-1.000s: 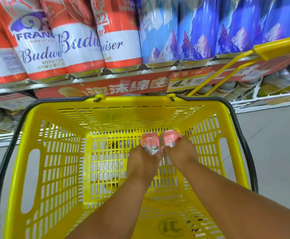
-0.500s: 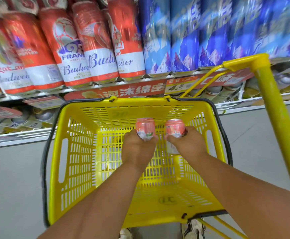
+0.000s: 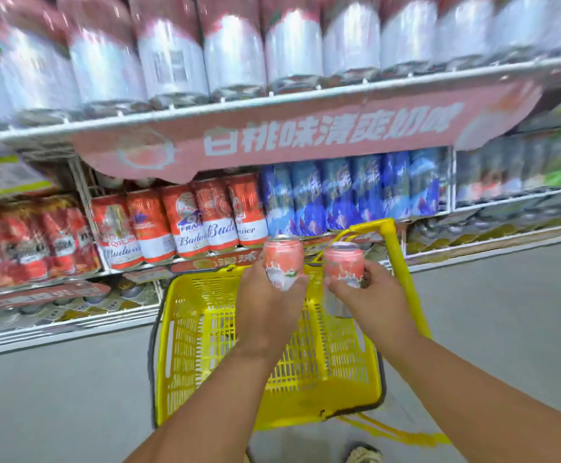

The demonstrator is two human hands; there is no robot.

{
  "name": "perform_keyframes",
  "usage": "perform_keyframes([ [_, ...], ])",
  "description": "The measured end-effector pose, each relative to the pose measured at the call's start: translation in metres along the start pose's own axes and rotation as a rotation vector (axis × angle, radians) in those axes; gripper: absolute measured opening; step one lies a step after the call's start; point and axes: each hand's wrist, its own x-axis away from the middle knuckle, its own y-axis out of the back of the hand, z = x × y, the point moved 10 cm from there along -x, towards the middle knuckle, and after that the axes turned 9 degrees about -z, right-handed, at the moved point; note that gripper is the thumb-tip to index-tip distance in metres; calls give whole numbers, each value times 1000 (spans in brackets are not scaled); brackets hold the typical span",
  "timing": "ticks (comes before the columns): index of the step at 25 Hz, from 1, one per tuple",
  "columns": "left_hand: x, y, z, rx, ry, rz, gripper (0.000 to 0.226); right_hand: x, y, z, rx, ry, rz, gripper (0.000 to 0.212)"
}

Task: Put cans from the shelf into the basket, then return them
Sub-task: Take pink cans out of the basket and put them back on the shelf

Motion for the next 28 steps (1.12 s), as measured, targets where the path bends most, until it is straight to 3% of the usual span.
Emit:
perform_keyframes([
  [12,27,113,-207,8,-120,-71,49,11,151,183,-249,39,-61,31],
  [17,30,139,-287,34,-114,-89,38,3,217,247,-178,112,-72,27],
  [23,30,160,-341,-2,-83,-122,36,-7,259,290,-147,135,-71,32],
  [28,13,153,-350,0,-90,-48,42,-20,262,310,-129,140,-50,22],
])
